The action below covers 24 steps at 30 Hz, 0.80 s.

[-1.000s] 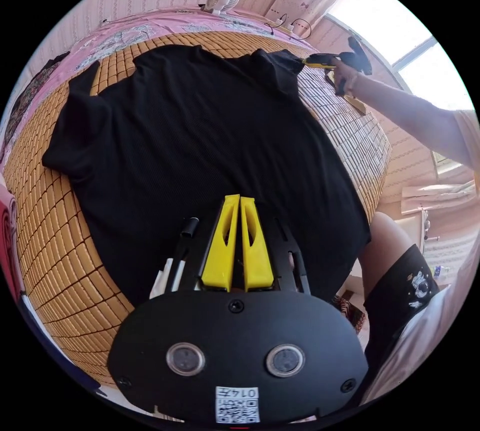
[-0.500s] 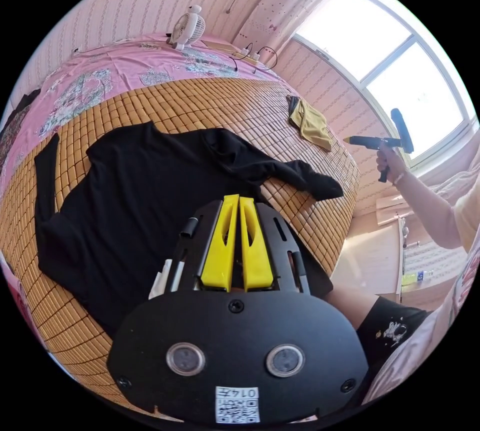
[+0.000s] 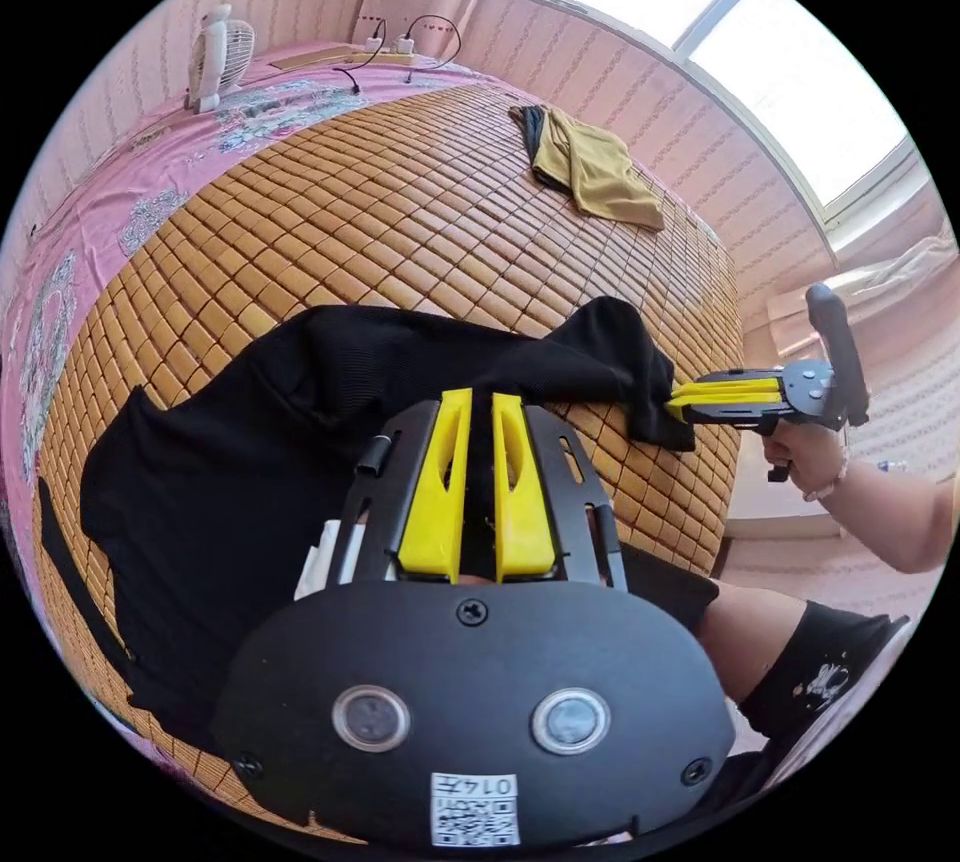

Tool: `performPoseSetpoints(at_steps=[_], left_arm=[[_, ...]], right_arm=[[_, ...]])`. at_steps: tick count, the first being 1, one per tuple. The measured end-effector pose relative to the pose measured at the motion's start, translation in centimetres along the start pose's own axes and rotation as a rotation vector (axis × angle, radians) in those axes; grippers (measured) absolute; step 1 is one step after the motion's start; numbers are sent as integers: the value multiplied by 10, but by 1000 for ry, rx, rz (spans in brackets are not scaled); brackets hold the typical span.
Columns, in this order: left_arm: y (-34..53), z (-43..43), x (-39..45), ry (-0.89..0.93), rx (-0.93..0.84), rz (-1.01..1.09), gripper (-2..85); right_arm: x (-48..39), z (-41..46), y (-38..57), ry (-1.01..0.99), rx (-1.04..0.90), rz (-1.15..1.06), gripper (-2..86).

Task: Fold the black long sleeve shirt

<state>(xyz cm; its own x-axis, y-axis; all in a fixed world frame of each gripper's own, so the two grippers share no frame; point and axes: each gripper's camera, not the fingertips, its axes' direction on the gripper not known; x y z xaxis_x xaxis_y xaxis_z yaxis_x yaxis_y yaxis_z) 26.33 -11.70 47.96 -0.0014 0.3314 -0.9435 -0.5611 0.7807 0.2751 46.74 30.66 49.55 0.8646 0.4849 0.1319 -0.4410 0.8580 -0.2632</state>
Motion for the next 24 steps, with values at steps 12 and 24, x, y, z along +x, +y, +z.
performPoseSetpoints(at_steps=[12, 24], left_arm=[[-18, 6, -19, 84, 45, -13, -7], [-63, 65, -40, -77, -26, -47, 58]], right_arm=[[193, -77, 139, -714, 392, 740, 22], [150, -34, 83, -128, 229, 458, 101]])
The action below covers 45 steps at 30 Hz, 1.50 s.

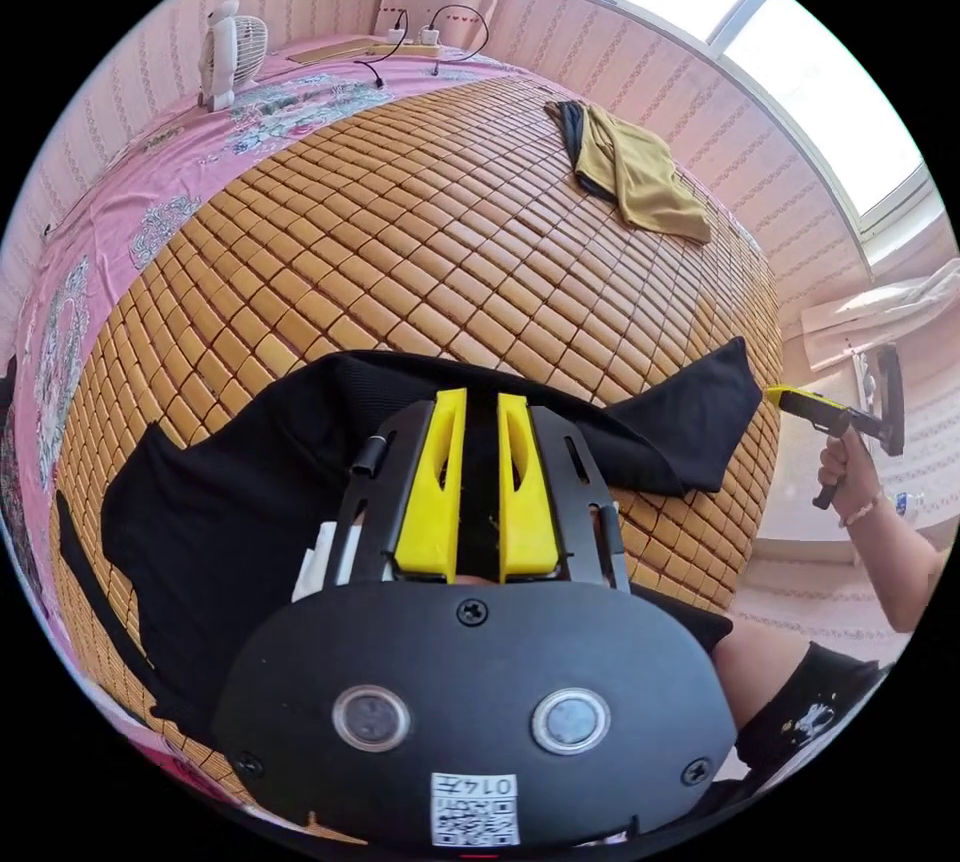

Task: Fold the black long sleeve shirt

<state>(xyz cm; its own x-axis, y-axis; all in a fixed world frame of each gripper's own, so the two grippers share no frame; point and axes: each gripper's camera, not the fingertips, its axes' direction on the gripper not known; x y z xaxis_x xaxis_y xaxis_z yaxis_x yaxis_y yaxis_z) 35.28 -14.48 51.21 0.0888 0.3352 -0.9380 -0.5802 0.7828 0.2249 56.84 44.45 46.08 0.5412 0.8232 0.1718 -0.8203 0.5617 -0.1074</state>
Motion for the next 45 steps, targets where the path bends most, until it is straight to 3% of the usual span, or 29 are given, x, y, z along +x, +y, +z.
performPoseSetpoints(at_steps=[1, 5, 12, 19, 22, 26, 29, 33, 36, 37, 41, 45], left_arm=[[-4, 15, 0, -4, -76, 0, 58], [-5, 21, -3, 6, -49, -19, 38], [-6, 25, -8, 9, -33, -37, -8], [16, -16, -22, 95, 121, -60, -10], [22, -31, -27, 105, 172, -70, -10], [25, -49, -36, 113, 234, -72, -10], [27, -47, -39, 113, 224, -70, -10], [29, -44, -41, 114, 205, -75, -10], [31, -47, -42, 117, 201, -80, -10], [32, -50, -42, 116, 204, -77, -10], [34, -62, -42, 133, 237, -65, -10], [25, -60, -41, 144, 281, -125, -9]], right_arm=[[3, 6, -6, 12, -4, 39, 99], [14, 17, -4, 117, -13, 93, 33], [32, 2, 13, 13, -79, 50, -7], [29, -65, 39, -165, -82, -38, -4], [21, -69, 40, -22, -156, -139, -2], [22, -75, 36, -77, -160, -118, 3], [9, -77, 40, 14, -109, -168, 21], [-50, -35, 49, 118, -180, -480, 95], [-63, 6, 54, 276, -302, -521, 68], [-65, 1, 57, 292, -238, -521, 39], [-57, -22, 55, 95, -309, -430, -1], [-32, -85, 32, -206, -245, -290, 2]])
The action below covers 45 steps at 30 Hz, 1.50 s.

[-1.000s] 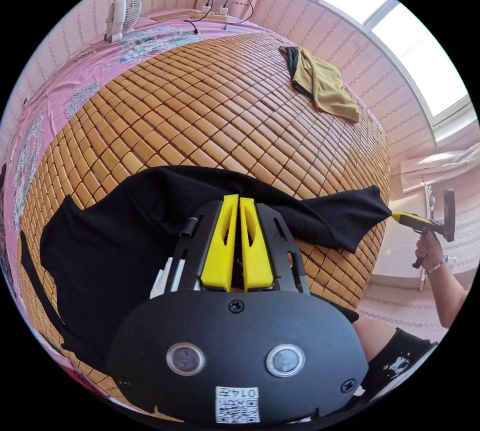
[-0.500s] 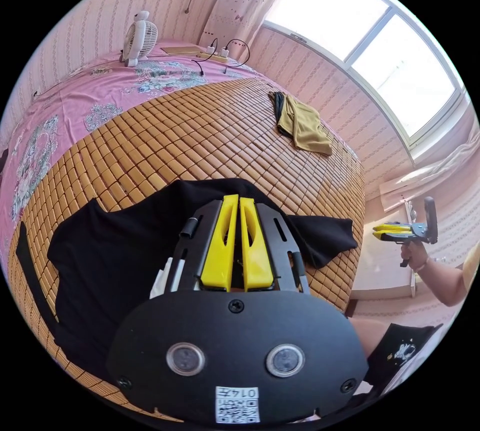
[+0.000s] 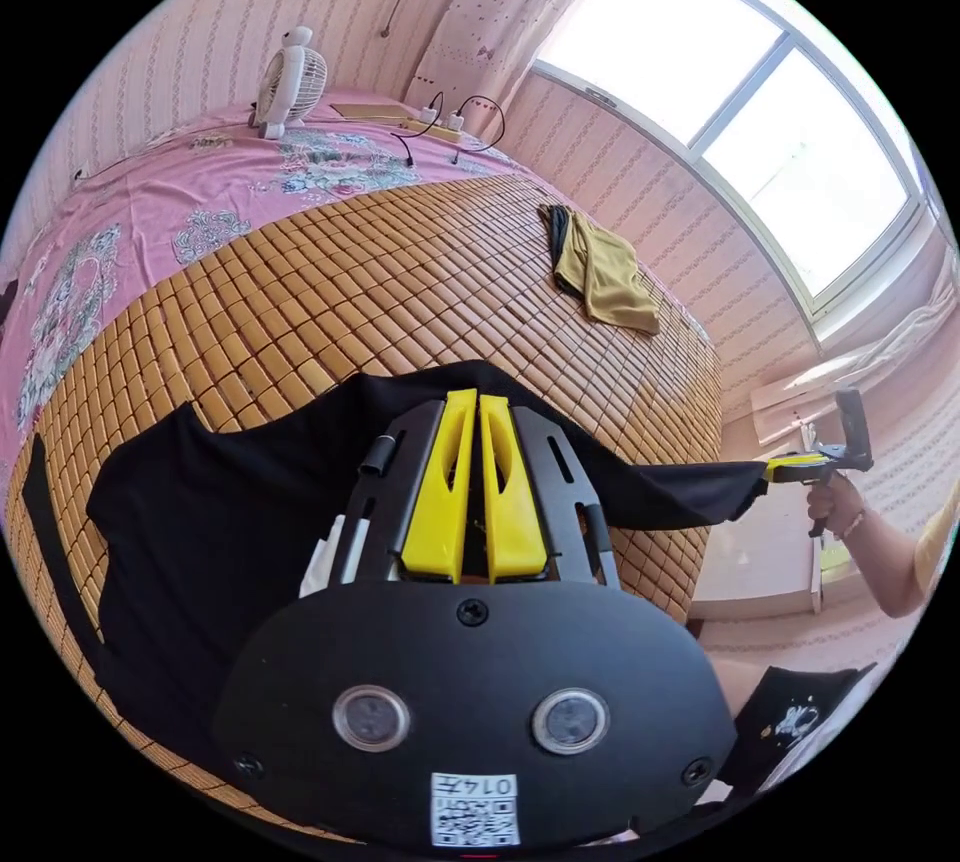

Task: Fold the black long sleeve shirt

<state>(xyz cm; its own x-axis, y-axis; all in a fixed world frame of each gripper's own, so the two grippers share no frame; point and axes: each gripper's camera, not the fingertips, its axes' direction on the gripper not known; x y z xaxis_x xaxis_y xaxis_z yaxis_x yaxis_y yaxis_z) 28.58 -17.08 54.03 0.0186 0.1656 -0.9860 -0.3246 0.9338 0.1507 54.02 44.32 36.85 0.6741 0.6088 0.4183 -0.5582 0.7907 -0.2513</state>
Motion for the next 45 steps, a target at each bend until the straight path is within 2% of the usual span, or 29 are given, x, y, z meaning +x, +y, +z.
performPoseSetpoints(at_steps=[2, 4, 6, 10, 14, 16, 17, 23, 26, 33, 37, 41, 45], left_arm=[[-3, 16, -2, 3, 31, -84, -8], [-3, 28, -6, 30, 23, -147, -5], [-6, 32, -6, -1, -5, -174, 0], [-11, 16, 10, -84, 22, -97, 4], [-9, 40, 4, -208, -95, -120, 24], [-7, 59, 3, -271, -206, -109, 23], [-6, 54, 7, -272, -166, -87, 10], [-20, 52, 12, -307, -169, -114, -9], [-28, 51, 16, -303, -152, -91, -10], [-29, 37, 28, -297, -157, -84, -10], [-21, 12, 27, -202, -131, -166, -10], [-8, -32, 49, -182, -63, -127, -10], [19, -76, 66, -148, -23, -110, -10]], right_arm=[[14, -24, -10, 1, 104, 42, 7], [30, -32, -25, 103, 214, 86, 15], [36, -23, -33, 180, 240, 140, 24], [25, 19, -44, 246, 164, 165, 40], [3, 64, -54, 385, 54, 112, 19], [-13, 75, -53, 480, 85, 83, 6], [-15, 77, -53, 501, 76, 98, 3], [-36, 82, -51, 516, 73, 113, -7], [-45, 80, -58, 591, 98, 135, -6], [-57, 77, -79, 546, 101, 141, -6], [-75, 76, -82, 514, 108, 178, -8], [-111, 76, -81, 515, 144, 132, -9], [-138, 106, -83, 535, 22, 84, -9]])
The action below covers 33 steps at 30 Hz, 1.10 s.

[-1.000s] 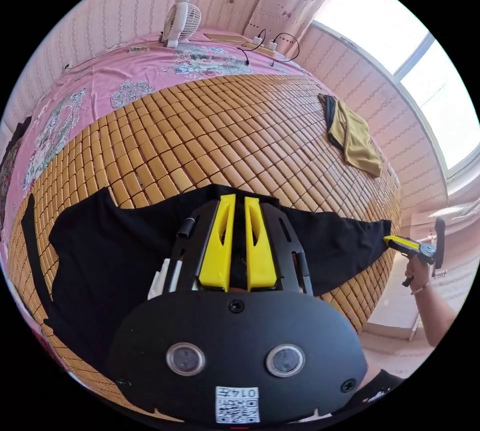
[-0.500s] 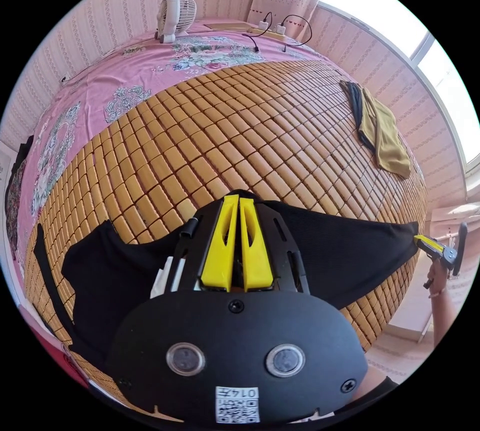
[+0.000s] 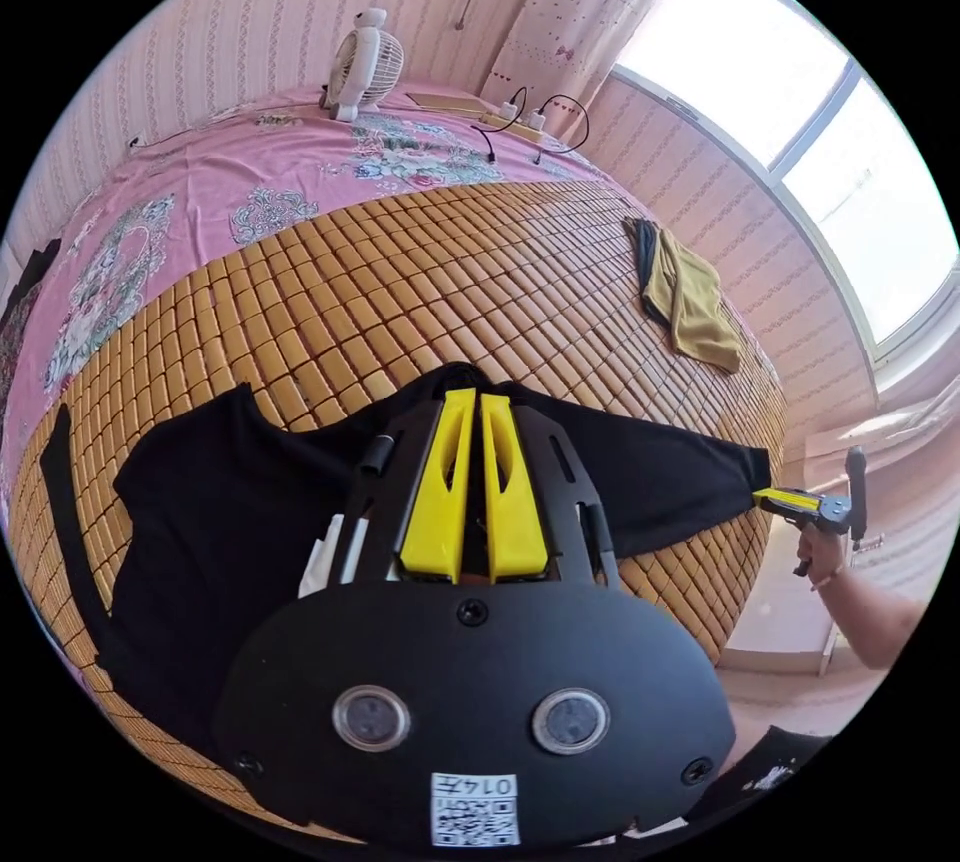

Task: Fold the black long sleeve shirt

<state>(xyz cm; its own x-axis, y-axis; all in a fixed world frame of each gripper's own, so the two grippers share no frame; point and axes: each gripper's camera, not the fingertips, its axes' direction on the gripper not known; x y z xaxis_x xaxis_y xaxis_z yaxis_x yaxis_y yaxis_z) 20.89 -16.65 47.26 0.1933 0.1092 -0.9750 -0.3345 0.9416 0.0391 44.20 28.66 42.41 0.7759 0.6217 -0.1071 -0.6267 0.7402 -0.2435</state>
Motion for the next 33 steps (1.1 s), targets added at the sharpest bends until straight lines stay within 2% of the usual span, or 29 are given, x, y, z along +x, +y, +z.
performPoseSetpoints(at_steps=[6, 9, 14, 17, 19, 20, 25, 30, 33], left_arm=[[86, -85, -14, 22, 0, -114, -10], [143, -130, -29, -33, -20, -227, -9], [247, -202, -53, -201, -87, -402, -8], [289, -232, -53, -243, -90, -450, -2], [308, -243, -50, -244, -90, -461, 2], [319, -248, -46, -258, -93, -455, 4], [349, -258, -37, -235, -110, -458, 5], [365, -269, -31, -203, -126, -476, -6], [370, -282, -26, -181, -117, -474, -8]], right_arm=[[-31, -14, -4, 71, 6, -11, -9], [-55, -32, -16, 97, 13, -4, -9], [-150, -65, -51, 4, 55, -174, -8], [-253, -75, -86, -154, 61, -360, -6], [-357, -76, -111, -275, 57, -545, -3], [-385, -76, -116, -290, 54, -590, -2], [-636, -86, -140, -438, 23, -942, 32], [-813, -81, -139, -249, 104, -1061, 95], [-886, -62, -142, -161, 37, -1070, 111]])
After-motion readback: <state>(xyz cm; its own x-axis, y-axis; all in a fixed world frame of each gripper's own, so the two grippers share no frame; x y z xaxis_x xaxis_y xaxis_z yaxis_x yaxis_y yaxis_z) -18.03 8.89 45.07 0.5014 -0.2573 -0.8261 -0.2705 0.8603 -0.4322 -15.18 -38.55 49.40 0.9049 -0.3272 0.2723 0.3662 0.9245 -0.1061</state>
